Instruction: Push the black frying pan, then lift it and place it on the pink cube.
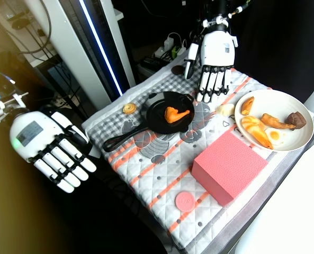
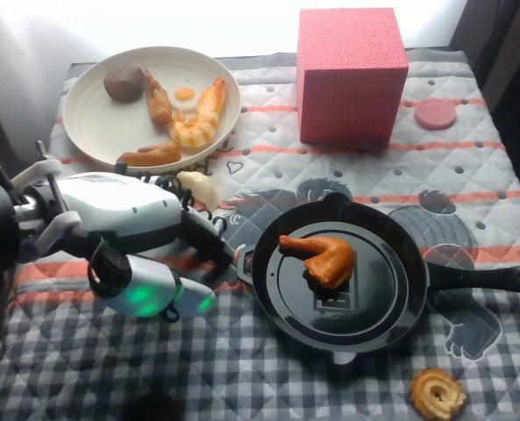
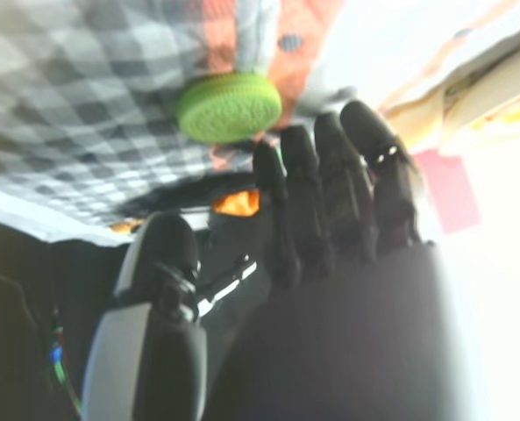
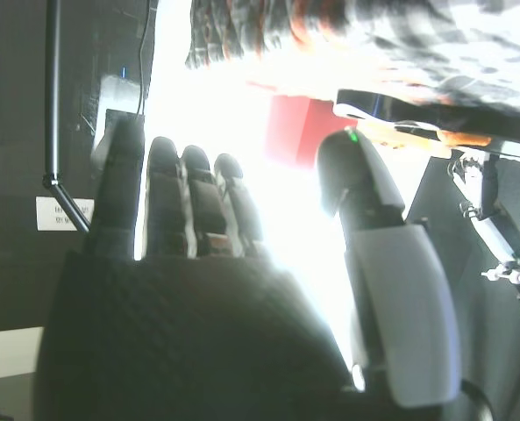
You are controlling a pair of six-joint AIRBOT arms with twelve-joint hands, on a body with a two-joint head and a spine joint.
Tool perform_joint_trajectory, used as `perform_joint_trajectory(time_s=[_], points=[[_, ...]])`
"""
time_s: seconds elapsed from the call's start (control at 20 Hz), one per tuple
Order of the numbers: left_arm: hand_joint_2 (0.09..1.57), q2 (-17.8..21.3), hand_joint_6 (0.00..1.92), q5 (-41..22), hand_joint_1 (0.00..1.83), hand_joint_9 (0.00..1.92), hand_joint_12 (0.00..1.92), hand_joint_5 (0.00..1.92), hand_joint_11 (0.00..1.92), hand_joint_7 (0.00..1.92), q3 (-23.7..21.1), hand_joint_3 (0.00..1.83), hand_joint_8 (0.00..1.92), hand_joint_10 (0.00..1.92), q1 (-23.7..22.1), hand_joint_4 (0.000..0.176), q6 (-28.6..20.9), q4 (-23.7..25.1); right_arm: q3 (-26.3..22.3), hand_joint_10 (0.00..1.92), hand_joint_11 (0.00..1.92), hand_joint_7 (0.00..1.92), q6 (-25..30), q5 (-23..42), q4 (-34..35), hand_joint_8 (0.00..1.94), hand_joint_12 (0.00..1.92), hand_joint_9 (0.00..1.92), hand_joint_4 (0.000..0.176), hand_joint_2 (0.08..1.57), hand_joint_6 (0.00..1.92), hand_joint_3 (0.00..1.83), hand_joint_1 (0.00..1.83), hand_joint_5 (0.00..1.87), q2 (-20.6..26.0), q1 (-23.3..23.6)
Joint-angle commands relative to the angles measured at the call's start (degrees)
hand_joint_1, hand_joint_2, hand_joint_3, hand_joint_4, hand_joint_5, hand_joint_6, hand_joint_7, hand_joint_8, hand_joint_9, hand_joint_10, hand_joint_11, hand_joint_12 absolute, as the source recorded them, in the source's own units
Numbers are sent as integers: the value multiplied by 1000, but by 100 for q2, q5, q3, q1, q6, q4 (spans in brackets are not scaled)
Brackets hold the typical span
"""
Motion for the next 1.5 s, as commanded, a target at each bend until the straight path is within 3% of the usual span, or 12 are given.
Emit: perform_joint_trajectory(time_s=[0.0,0.05,0.1,0.2,0.3,0.4,0.55,0.8,0.95,1.0,1.05,1.45], points=[[1293,-112,20,-339,382,351,1072,512,0,479,-19,1,1,10,-10,0,-37,-6,40,0,0,0,59,678,18,0,978,0,0,1332,0,0,555,0,2,16],[1302,-140,17,-380,364,328,1008,509,0,460,-22,2,0,5,-13,0,-37,1,41,0,0,0,62,678,19,0,967,0,0,1327,0,0,567,0,-3,16],[1305,-174,17,-446,353,314,958,512,0,447,-34,1,0,1,-6,0,-37,18,45,0,0,0,71,677,21,0,1087,0,0,1316,0,0,546,0,-10,16],[1317,-186,10,-561,338,290,865,500,0,432,-76,2,0,0,-5,0,-37,39,46,0,0,0,76,677,26,0,886,0,0,1326,0,1,563,0,-17,16],[1339,-173,2,-591,298,288,768,483,0,425,-129,3,1,0,-2,0,-38,96,45,0,0,0,84,677,29,0,1117,0,0,1336,0,2,545,0,-23,16],[1336,-115,4,-549,317,294,768,489,0,424,-168,0,0,3,4,0,-38,122,43,4,0,0,103,677,32,0,1136,9,0,1344,0,4,551,0,-31,16],[1311,98,11,-407,367,333,841,511,0,446,-282,0,5,15,-12,0,-38,199,39,0,0,0,140,676,45,0,672,0,0,1350,0,1,587,0,-52,15],[1292,286,4,-324,356,370,972,509,0,488,-406,0,4,17,-159,0,-38,339,29,0,0,0,141,675,76,0,760,0,0,1349,0,0,563,0,-66,15],[1305,422,2,-397,337,362,864,486,0,464,-549,0,1,7,-195,0,-37,434,30,0,0,0,142,675,83,0,243,0,0,1351,0,1,579,0,-72,15],[1300,465,7,-435,352,385,899,501,0,480,-579,0,4,13,-214,0,-37,437,30,0,0,0,142,675,92,0,68,0,0,1357,0,2,590,0,-76,15],[1283,500,23,-463,392,446,1065,545,0,528,-604,0,15,32,-235,0,-37,437,30,0,0,0,143,675,99,0,13,0,0,1357,0,1,614,0,-87,15],[1293,579,25,-459,367,477,1105,561,0,558,-696,0,4,20,-258,0,-37,544,31,0,2,0,151,675,107,0,2,0,0,1347,0,0,595,0,-111,15]])
